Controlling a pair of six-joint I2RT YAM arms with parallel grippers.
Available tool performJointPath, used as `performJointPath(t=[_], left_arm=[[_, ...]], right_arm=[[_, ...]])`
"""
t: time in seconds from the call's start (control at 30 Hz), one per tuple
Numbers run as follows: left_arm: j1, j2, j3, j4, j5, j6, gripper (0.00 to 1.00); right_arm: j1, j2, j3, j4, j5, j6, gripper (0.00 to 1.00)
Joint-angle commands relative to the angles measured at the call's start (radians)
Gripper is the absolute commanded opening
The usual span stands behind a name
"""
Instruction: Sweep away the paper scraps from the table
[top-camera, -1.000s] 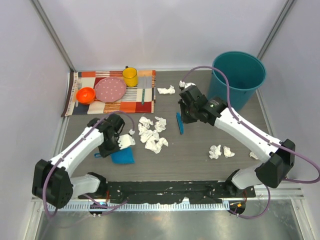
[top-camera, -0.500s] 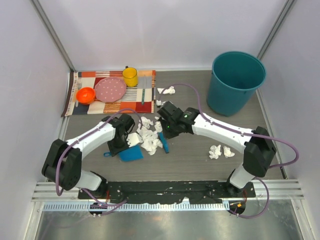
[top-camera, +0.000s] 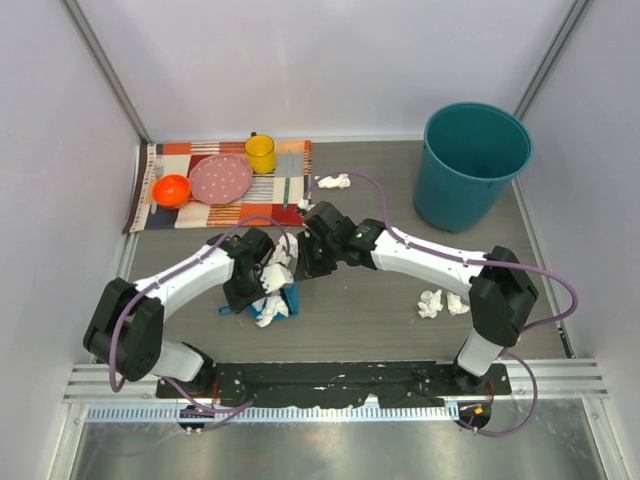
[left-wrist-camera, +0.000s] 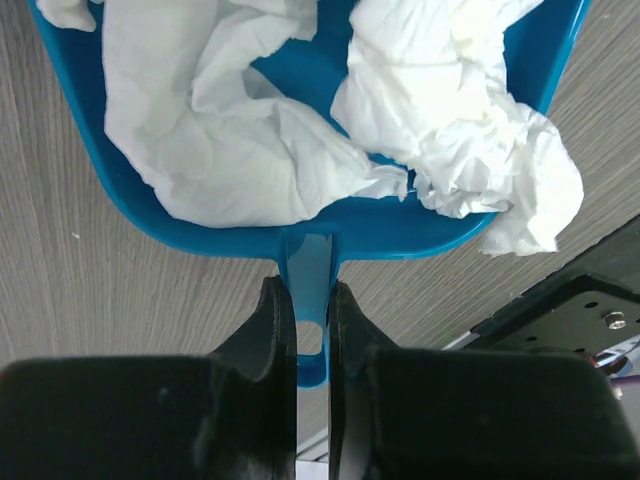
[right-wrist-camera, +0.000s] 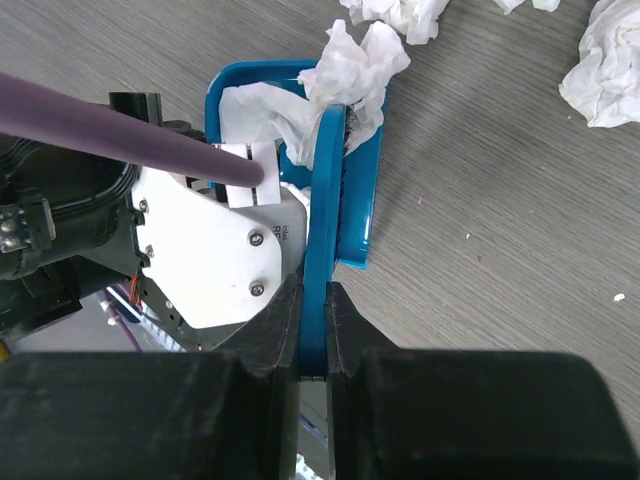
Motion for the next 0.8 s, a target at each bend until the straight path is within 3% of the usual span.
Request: performJointPath(t=[0.0,0.37,0.77], left_arm=[[-0.005,-0.047,-0.009,0.062,0.075,-0.043,0.00],[-0.006,-0.217,-0.034,0.062,0.115,-0.081,0.00],[-0.005,-0.198,-0.017,0.065,0.138,-0.108,0.00]], right_arm=[[0.002,-0.027,0.066,0.027,-0.021,-0.010,0.01],[-0.186,-0.258,0.029,-0.157,0.077,-0.119,0.01],[-0.280,-0.332,0.026,-0.218,0.128,-0.176,0.01]])
